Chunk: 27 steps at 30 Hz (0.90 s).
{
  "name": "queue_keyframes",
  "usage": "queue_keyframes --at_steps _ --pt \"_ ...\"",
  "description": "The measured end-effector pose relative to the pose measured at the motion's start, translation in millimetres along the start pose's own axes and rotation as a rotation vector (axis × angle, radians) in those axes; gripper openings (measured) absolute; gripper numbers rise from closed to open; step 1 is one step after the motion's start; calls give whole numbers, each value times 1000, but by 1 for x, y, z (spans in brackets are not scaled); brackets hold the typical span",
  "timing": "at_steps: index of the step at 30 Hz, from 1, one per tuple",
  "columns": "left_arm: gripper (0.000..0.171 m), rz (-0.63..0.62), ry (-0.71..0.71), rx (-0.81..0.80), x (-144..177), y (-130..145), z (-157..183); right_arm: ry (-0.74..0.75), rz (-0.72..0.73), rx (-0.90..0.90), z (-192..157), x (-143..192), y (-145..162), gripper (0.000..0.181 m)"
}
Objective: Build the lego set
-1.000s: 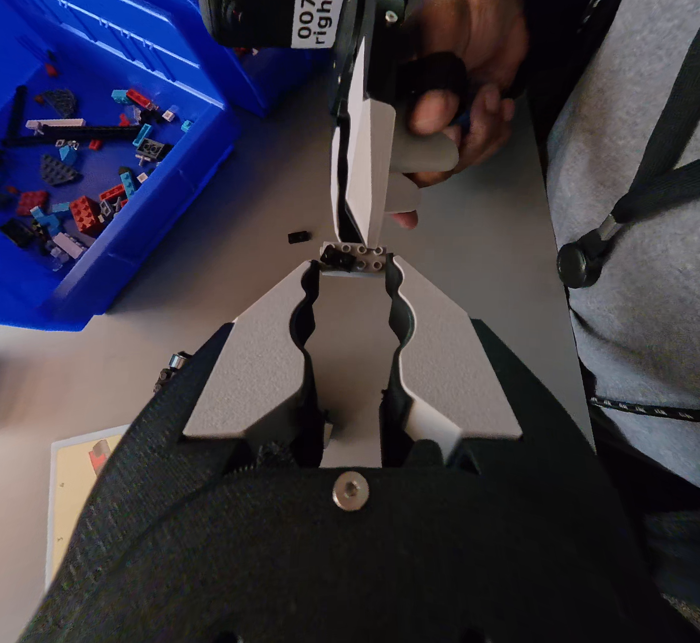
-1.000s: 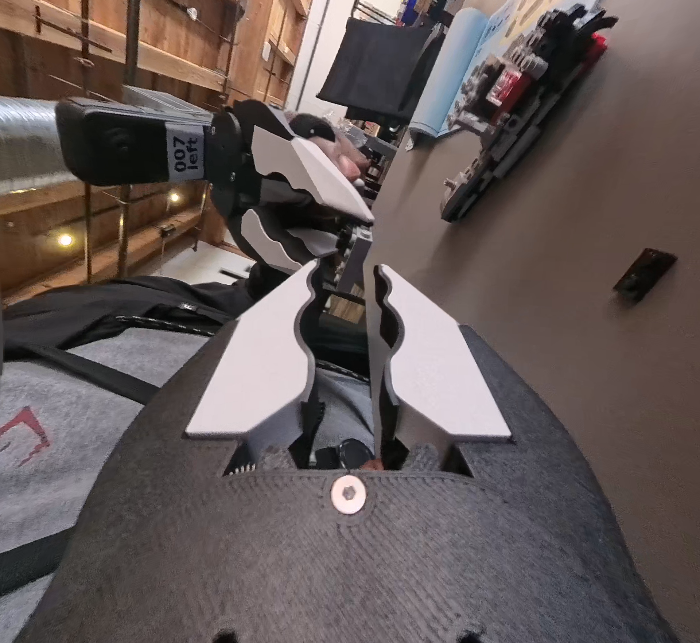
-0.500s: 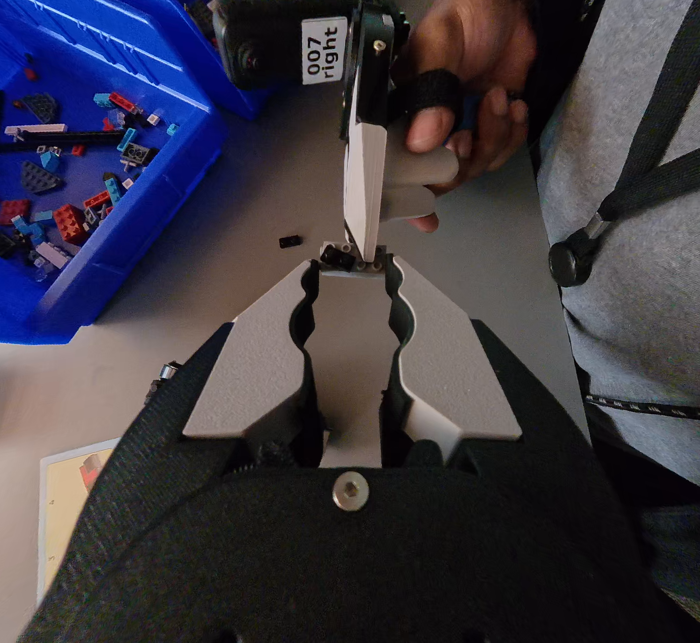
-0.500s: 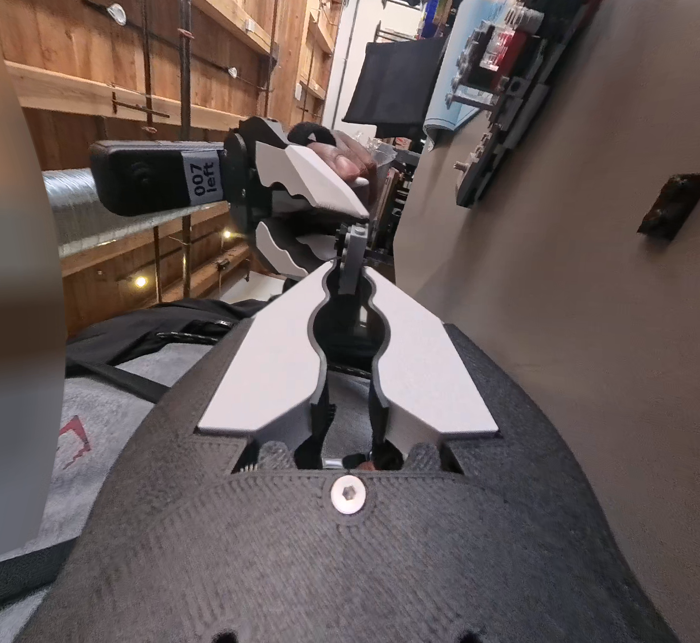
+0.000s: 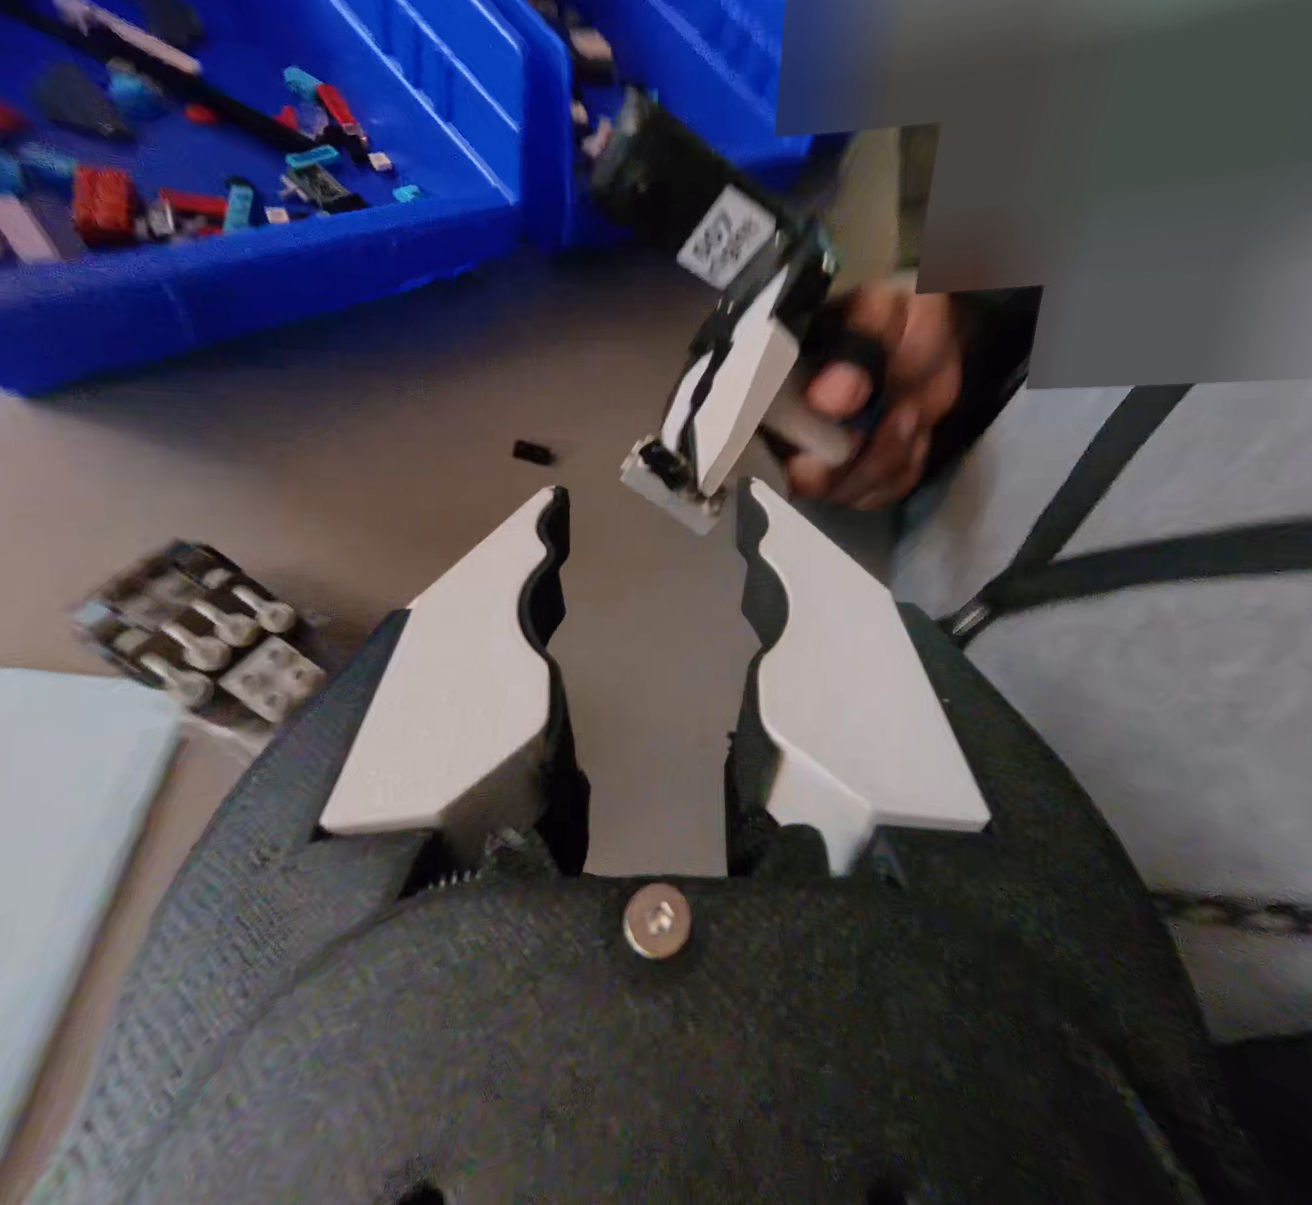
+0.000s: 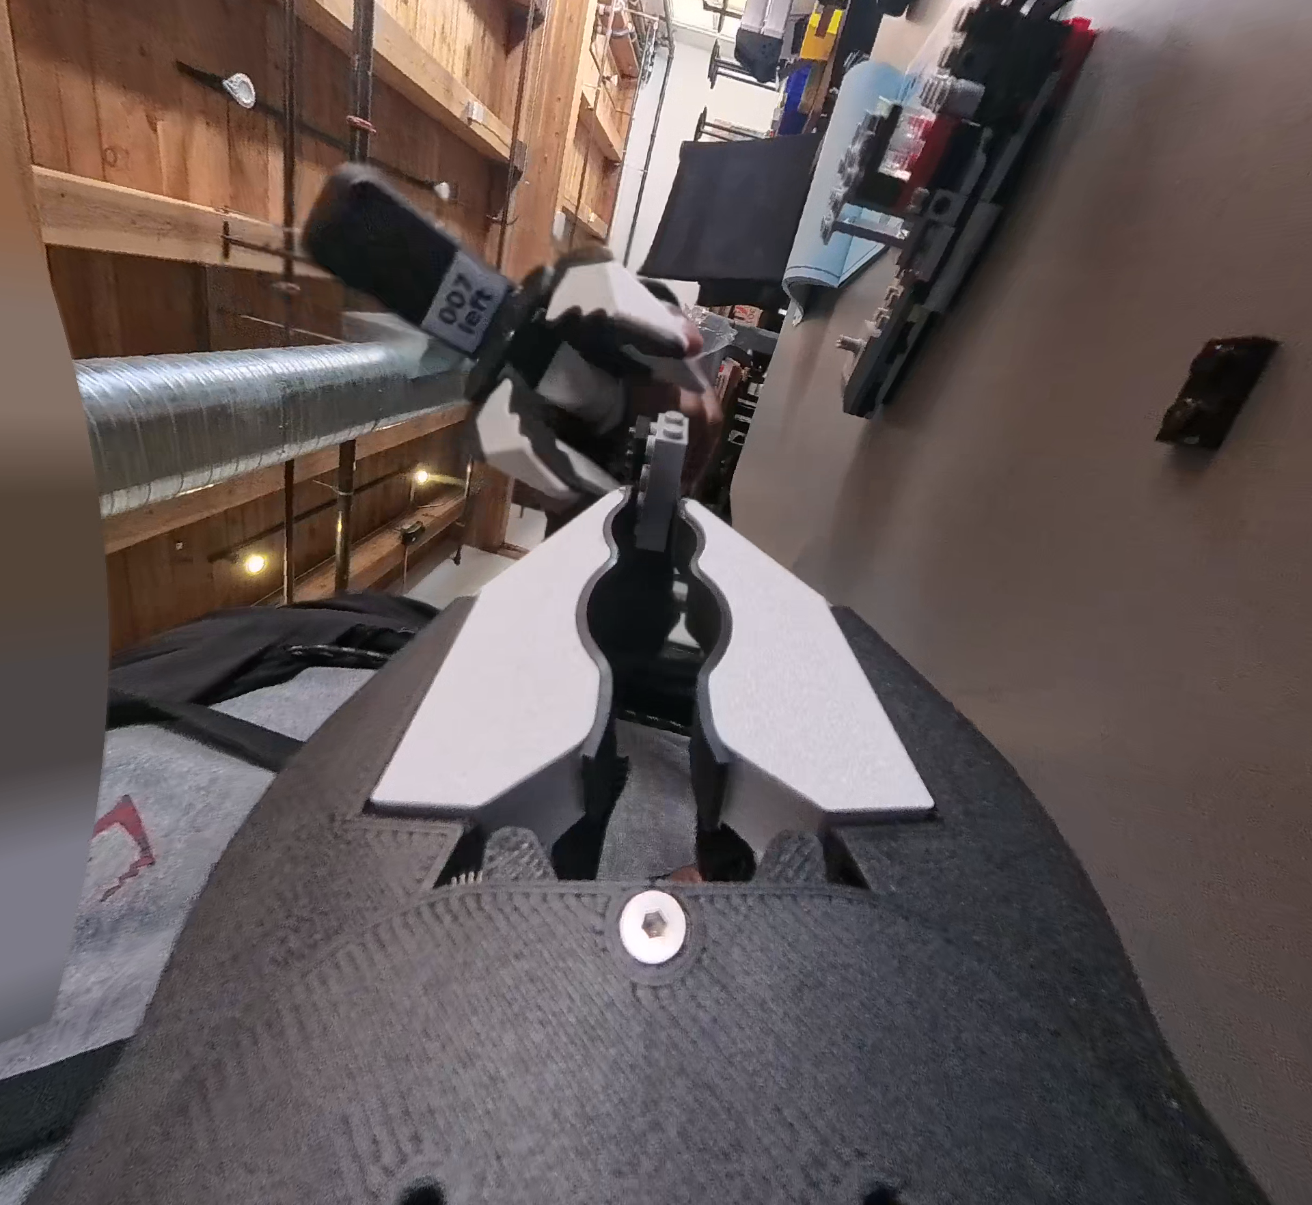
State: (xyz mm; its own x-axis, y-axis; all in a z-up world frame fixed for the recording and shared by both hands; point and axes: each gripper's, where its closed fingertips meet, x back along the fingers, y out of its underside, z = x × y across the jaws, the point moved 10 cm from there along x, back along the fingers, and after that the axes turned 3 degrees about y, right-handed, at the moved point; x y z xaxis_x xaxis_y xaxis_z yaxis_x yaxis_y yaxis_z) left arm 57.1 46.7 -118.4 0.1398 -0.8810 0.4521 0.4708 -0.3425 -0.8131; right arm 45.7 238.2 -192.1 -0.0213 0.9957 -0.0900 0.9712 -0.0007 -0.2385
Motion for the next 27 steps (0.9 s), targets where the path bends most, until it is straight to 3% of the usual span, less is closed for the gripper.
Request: queue_keyframes --at_steps 4,8,19,22,27 --pt "48 248 87 451 4 12 -12 14 8 29 -1 0 -1 9" --pt "47 352 161 698 -4 25 -14 26 9 62 -2 -2 -1 9" --pt "28 370 242 826 -27 37 -8 46 10 116 -5 -5 -1 9" --pt "17 410 265 858 -29 40 -7 52 12 133 -6 -6 -1 9" --pt "16 510 296 916 -31 45 -5 50 28 155 -8 -6 -1 9"
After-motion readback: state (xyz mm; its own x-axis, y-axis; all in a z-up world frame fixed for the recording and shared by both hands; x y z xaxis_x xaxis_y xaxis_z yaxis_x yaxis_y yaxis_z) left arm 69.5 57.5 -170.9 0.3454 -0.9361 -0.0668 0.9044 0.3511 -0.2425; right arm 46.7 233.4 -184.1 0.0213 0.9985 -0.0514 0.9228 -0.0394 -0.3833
